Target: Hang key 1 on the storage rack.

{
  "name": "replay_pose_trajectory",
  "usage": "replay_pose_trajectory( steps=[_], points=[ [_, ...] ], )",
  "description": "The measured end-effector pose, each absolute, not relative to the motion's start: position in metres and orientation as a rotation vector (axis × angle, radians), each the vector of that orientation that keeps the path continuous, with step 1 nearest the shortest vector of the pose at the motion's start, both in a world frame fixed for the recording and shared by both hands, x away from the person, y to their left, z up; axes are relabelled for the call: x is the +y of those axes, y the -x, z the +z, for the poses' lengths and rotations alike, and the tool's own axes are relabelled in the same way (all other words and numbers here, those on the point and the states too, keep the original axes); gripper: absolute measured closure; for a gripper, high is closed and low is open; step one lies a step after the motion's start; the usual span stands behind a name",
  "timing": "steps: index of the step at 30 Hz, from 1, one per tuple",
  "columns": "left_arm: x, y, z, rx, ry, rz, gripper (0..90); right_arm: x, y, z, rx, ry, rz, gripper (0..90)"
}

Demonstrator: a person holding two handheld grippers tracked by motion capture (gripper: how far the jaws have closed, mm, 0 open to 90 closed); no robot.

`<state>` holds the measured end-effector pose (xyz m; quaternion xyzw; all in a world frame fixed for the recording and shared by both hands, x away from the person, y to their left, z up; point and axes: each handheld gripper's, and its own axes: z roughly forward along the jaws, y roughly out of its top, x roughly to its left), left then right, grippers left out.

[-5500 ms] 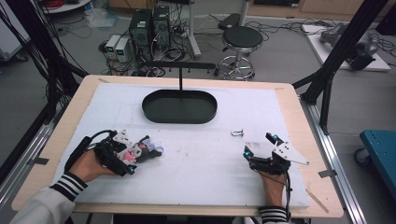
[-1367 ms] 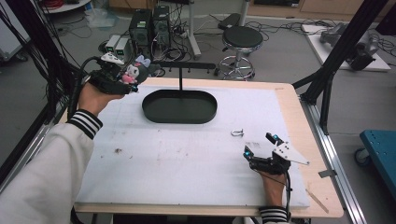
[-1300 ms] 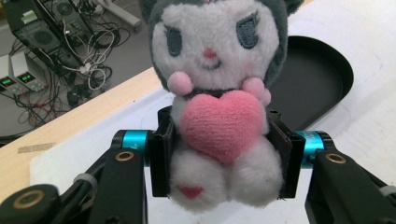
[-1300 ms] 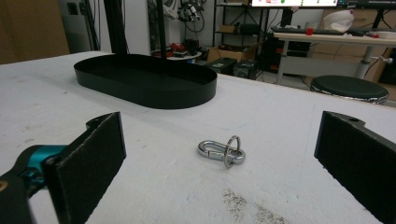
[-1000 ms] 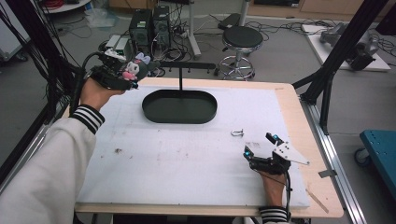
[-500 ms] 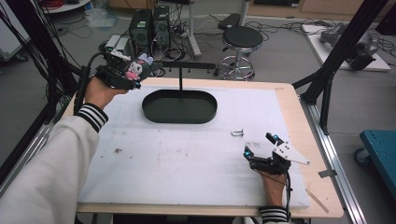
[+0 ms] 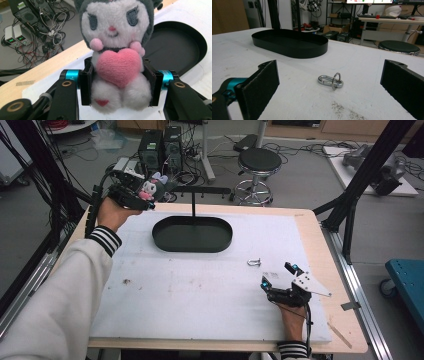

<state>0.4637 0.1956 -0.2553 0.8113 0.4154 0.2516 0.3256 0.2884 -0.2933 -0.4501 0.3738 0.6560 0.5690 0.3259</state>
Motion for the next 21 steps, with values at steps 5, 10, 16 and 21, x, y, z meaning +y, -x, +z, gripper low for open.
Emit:
replay_pose_trajectory(
  steps=[5, 10, 16, 21],
  points=[
    [0.191, -0.471, -0.259, 1.1, -2.114, 0.666, 52.1, -0.294, -0.289, -0.45, 1.715, -0.977, 1.49, 1.2],
    [0.192, -0.475, -0.262, 1.117, -2.099, 0.672, 52.1, -0.294, -0.288, -0.45, 1.717, -0.982, 1.493, 1.2],
    [0.196, -0.475, -0.262, 1.126, -2.105, 0.696, 52.1, -0.294, -0.289, -0.45, 1.715, -0.976, 1.489, 1.2],
    [0.199, -0.474, -0.263, 1.128, -2.114, 0.707, 52.1, -0.294, -0.289, -0.45, 1.714, -0.97, 1.49, 1.2]
  ],
)
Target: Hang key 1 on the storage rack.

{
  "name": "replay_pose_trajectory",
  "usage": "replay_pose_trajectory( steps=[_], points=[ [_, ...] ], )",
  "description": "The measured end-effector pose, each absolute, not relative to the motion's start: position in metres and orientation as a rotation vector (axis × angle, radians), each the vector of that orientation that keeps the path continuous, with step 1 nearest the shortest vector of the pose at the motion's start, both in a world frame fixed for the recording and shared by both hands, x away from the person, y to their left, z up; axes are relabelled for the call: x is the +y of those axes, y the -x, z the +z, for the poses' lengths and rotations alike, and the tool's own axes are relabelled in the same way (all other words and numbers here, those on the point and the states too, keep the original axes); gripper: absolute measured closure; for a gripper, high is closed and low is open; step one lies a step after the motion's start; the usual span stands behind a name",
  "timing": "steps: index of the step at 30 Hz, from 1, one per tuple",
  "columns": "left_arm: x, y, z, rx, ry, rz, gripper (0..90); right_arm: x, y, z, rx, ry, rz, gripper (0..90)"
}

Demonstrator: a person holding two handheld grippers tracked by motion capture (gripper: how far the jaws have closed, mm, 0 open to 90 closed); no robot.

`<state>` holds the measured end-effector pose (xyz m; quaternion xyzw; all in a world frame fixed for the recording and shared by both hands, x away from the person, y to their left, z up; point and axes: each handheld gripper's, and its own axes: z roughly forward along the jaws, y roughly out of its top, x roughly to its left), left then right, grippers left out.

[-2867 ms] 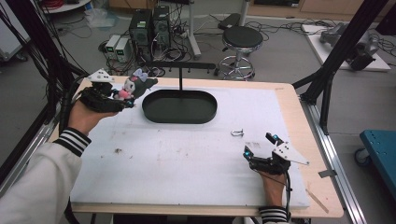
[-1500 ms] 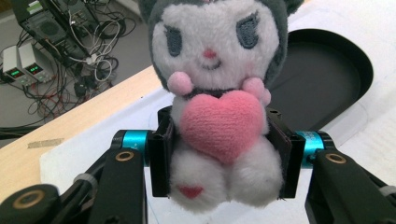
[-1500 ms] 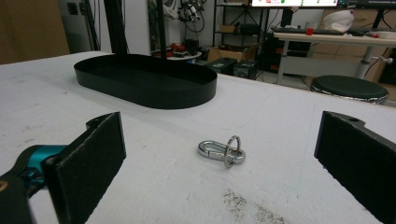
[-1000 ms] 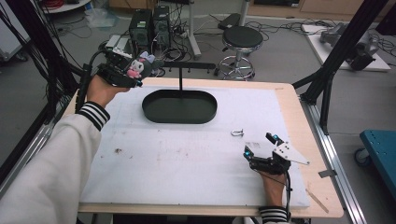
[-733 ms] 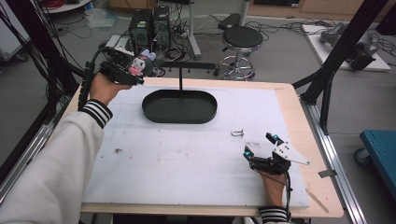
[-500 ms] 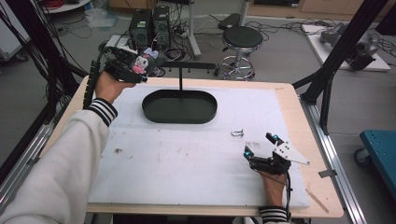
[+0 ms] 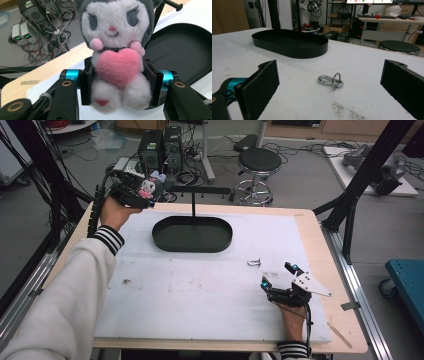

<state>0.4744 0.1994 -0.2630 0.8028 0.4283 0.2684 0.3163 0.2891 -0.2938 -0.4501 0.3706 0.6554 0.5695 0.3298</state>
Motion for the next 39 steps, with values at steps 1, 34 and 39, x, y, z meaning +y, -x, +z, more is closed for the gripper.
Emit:
replay_pose_trajectory(
  steps=[1, 34, 39],
  points=[
    [0.201, -0.474, -0.264, 1.129, -2.106, 0.706, 52.1, -0.294, -0.289, -0.45, 1.715, -0.974, 1.488, 1.2],
    [0.233, -0.469, -0.318, 1.174, -2.166, 0.649, 52.1, -0.293, -0.288, -0.45, 1.72, -0.977, 1.482, 1.2],
    [0.229, -0.471, -0.325, 1.165, -2.173, 0.634, 52.1, -0.293, -0.288, -0.45, 1.721, -0.977, 1.483, 1.2]
  ],
)
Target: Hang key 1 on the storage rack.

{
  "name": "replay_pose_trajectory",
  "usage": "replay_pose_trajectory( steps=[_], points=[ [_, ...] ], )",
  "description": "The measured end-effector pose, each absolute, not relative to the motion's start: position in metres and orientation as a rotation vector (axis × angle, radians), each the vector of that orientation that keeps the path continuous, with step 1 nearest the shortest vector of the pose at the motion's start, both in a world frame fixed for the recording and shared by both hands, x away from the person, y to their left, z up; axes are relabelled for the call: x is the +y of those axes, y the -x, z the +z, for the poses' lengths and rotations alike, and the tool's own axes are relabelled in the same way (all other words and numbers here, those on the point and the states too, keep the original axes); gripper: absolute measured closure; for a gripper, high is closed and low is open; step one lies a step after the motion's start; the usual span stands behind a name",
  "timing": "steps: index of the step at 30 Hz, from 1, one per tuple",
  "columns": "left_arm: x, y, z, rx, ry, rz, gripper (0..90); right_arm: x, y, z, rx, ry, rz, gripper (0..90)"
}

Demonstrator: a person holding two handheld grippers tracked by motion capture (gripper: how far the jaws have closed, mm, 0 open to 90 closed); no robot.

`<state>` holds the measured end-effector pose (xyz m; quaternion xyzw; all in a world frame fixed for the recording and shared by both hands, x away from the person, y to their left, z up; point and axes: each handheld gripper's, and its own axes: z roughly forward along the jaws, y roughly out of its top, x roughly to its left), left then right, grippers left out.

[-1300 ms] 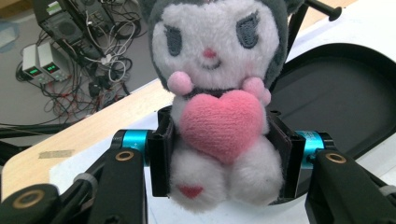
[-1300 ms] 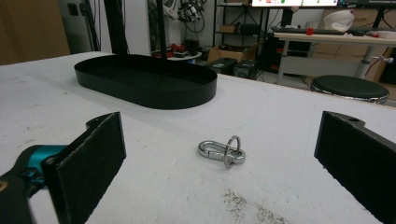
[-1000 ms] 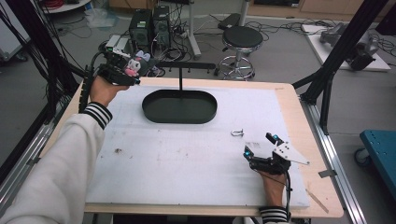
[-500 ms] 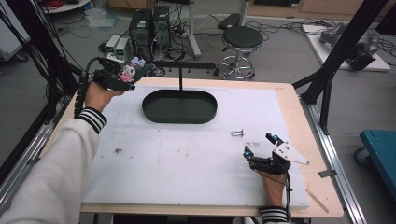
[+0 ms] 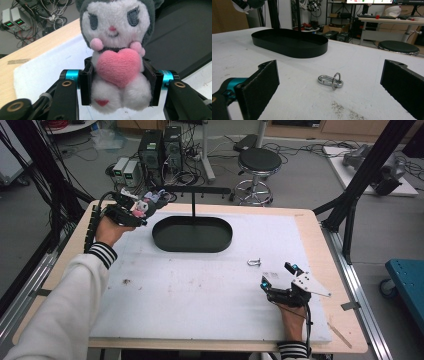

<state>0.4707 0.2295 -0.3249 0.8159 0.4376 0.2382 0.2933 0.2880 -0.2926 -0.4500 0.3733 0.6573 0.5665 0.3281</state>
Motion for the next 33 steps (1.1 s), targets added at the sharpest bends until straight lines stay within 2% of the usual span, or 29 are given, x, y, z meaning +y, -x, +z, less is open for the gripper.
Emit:
replay_pose_trajectory(
  steps=[5, 8, 9, 11, 13, 15, 16, 19, 33],
  points=[
    [0.23, -0.471, -0.325, 1.166, -2.169, 0.627, 51.6, -0.293, -0.288, -0.45, 1.721, -0.979, 1.485, 1.2],
    [0.23, -0.471, -0.325, 1.147, -2.164, 0.641, 47.9, -0.293, -0.288, -0.45, 1.721, -0.98, 1.485, 1.2],
    [0.23, -0.471, -0.325, 1.122, -2.154, 0.629, 44.1, -0.293, -0.288, -0.45, 1.721, -0.977, 1.484, 1.2],
    [0.232, -0.47, -0.324, 1.055, -2.14, 0.584, 24.0, -0.293, -0.288, -0.45, 1.721, -0.98, 1.485, 1.2],
    [0.235, -0.465, -0.322, 0.93, -2.1, 0.585, 16.8, -0.293, -0.288, -0.45, 1.721, -0.977, 1.483, 1.2],
    [0.238, -0.46, -0.321, 0.814, -2.023, 0.565, 3.3, -0.293, -0.288, -0.45, 1.72, -0.978, 1.484, 1.2],
    [0.24, -0.457, -0.32, 0.771, -1.991, 0.545, 1.7, -0.293, -0.288, -0.45, 1.72, -0.98, 1.485, 1.2],
    [0.243, -0.445, -0.319, 0.661, -1.936, 0.545, 1.7, -0.293, -0.288, -0.45, 1.72, -0.981, 1.486, 1.2],
    [0.261, -0.384, -0.333, 0.508, -1.739, 0.481, 1.7, -0.293, -0.288, -0.45, 1.719, -0.984, 1.486, 1.2]
  ],
)
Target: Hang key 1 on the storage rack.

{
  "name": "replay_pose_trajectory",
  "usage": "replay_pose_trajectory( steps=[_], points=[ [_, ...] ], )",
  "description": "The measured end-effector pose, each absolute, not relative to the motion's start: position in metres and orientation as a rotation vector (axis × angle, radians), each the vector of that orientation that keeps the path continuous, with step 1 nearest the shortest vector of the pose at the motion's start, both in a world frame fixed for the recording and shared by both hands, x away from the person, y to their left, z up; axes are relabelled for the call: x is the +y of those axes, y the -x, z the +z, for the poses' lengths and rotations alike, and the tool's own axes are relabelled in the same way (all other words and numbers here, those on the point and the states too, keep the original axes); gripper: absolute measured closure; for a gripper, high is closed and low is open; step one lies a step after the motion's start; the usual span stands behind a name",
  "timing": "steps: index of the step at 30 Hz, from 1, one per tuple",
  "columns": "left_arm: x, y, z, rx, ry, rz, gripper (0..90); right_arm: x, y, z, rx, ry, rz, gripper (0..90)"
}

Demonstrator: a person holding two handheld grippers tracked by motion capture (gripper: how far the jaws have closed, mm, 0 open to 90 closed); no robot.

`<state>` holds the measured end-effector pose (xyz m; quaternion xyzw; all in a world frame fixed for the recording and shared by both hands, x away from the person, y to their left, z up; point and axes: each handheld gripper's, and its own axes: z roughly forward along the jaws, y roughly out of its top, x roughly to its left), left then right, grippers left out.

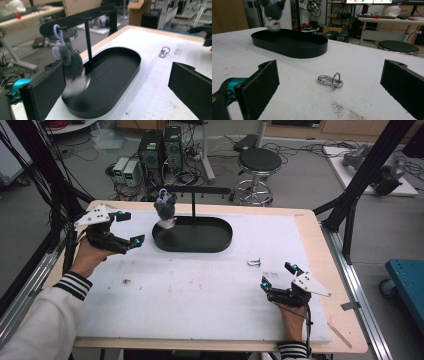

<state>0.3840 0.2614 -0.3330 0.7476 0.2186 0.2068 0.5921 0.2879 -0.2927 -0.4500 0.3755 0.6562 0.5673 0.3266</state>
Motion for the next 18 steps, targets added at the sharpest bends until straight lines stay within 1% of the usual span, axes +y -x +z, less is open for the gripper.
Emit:
replay_pose_trajectory(
  steps=[4, 6, 10, 18],
  points=[
    [0.263, -0.371, -0.341, 0.458, -1.689, 0.462, 1.7, -0.293, -0.288, -0.45, 1.722, -0.969, 1.483, 1.2],
    [0.261, -0.364, -0.342, 0.423, -1.694, 0.436, 1.7, -0.293, -0.288, -0.45, 1.722, -0.966, 1.484, 1.1],
    [0.259, -0.348, -0.348, 0.353, -1.631, 0.464, 1.7, -0.294, -0.289, -0.45, 1.712, -0.978, 1.492, 1.2],
    [0.259, -0.332, -0.382, 0.365, -1.612, 0.455, 1.7, -0.293, -0.288, -0.45, 1.716, -0.981, 1.481, 1.2]
  ],
)
